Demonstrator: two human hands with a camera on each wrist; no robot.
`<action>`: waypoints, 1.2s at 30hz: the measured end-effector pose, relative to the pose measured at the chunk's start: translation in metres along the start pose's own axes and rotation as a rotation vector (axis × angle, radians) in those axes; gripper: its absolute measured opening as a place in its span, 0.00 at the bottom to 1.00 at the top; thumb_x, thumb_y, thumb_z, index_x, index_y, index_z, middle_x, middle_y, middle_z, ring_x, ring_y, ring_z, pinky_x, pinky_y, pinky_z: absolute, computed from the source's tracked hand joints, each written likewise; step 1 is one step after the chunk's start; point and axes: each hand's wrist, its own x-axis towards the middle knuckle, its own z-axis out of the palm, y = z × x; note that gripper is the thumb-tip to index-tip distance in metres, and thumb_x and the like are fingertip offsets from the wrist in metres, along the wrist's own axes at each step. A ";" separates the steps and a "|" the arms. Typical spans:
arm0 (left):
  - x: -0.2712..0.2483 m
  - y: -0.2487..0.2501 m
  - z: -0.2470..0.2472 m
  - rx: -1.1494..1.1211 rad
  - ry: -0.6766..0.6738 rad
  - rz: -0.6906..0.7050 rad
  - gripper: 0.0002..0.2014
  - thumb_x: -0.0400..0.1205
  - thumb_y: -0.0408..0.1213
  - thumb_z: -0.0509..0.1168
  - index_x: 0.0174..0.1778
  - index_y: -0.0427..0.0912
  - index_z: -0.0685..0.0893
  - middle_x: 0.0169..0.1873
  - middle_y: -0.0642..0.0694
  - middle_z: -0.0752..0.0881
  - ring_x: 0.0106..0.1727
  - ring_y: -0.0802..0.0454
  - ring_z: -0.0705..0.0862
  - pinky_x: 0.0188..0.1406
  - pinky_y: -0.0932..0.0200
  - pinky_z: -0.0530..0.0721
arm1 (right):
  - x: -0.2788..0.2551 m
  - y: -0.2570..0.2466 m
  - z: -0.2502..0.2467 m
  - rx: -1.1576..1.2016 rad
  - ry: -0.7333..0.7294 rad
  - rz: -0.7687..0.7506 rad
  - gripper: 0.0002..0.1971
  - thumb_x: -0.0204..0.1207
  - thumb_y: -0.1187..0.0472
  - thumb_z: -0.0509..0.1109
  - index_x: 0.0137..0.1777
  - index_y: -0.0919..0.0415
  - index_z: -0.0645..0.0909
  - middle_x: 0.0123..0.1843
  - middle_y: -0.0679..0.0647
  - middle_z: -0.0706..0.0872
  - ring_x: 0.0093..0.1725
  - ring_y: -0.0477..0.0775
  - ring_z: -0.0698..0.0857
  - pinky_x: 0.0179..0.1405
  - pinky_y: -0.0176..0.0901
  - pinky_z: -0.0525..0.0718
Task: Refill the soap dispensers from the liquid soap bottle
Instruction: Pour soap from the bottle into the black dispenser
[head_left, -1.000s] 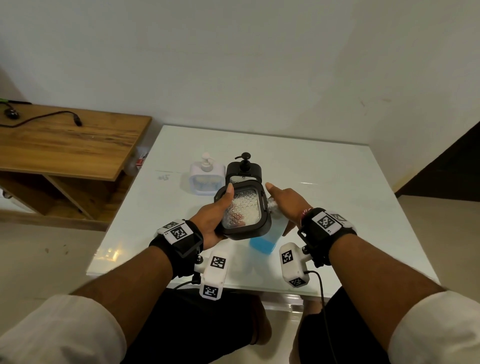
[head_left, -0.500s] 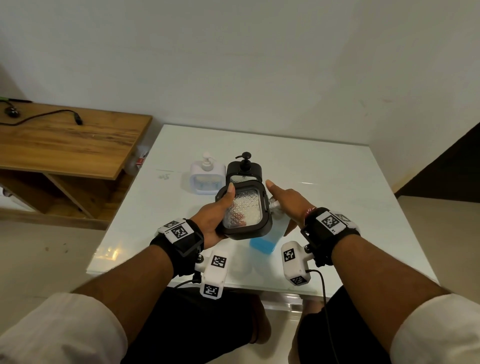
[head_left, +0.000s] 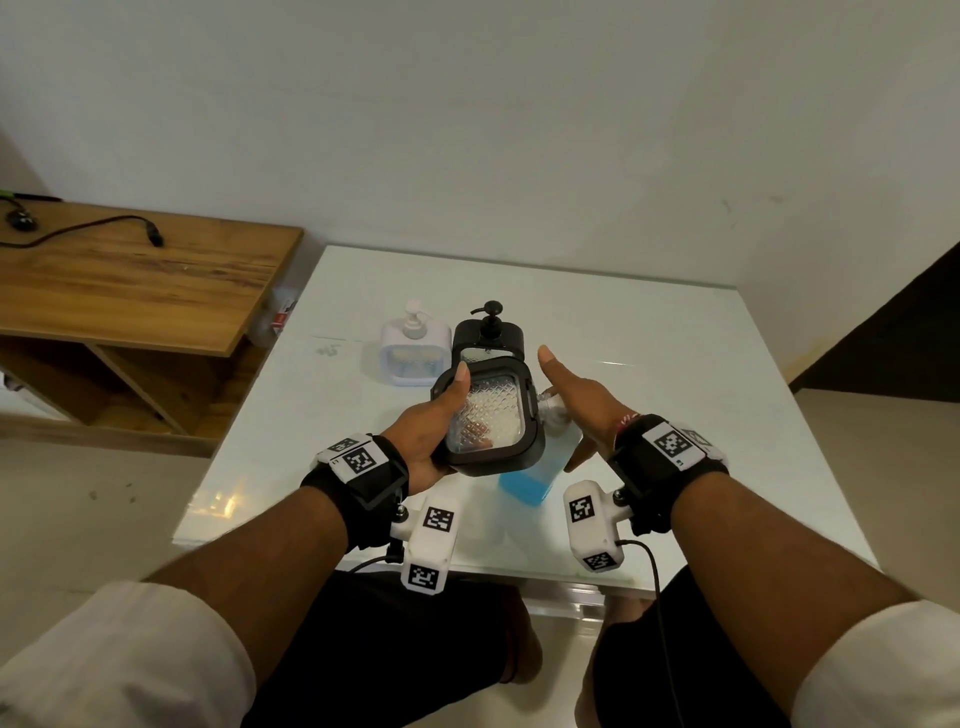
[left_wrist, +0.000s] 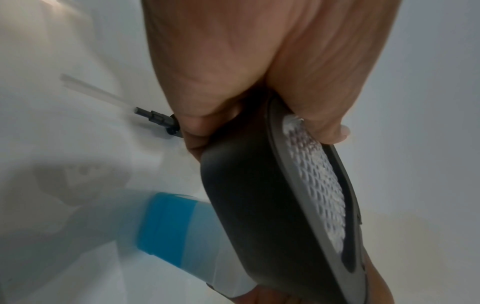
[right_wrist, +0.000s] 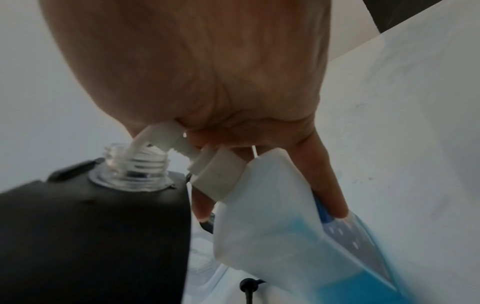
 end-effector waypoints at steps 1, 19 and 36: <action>0.000 0.000 0.000 -0.003 -0.001 0.002 0.24 0.86 0.60 0.60 0.67 0.47 0.85 0.53 0.46 0.94 0.50 0.49 0.94 0.44 0.53 0.92 | -0.001 0.001 -0.001 0.024 -0.011 0.006 0.33 0.78 0.27 0.47 0.44 0.54 0.80 0.55 0.64 0.87 0.56 0.65 0.86 0.57 0.63 0.85; 0.006 0.000 -0.001 -0.074 0.054 0.203 0.39 0.71 0.60 0.72 0.75 0.40 0.82 0.67 0.37 0.89 0.72 0.35 0.85 0.75 0.32 0.79 | 0.006 0.017 -0.006 0.084 -0.153 -0.012 0.49 0.57 0.12 0.48 0.57 0.50 0.87 0.55 0.58 0.91 0.57 0.61 0.88 0.46 0.55 0.87; 0.007 0.006 -0.002 -0.054 0.017 0.105 0.22 0.87 0.56 0.62 0.66 0.44 0.85 0.56 0.42 0.94 0.52 0.48 0.94 0.48 0.52 0.93 | 0.004 0.005 0.005 -0.033 -0.016 -0.044 0.47 0.68 0.18 0.44 0.59 0.55 0.86 0.57 0.60 0.89 0.57 0.63 0.87 0.62 0.64 0.83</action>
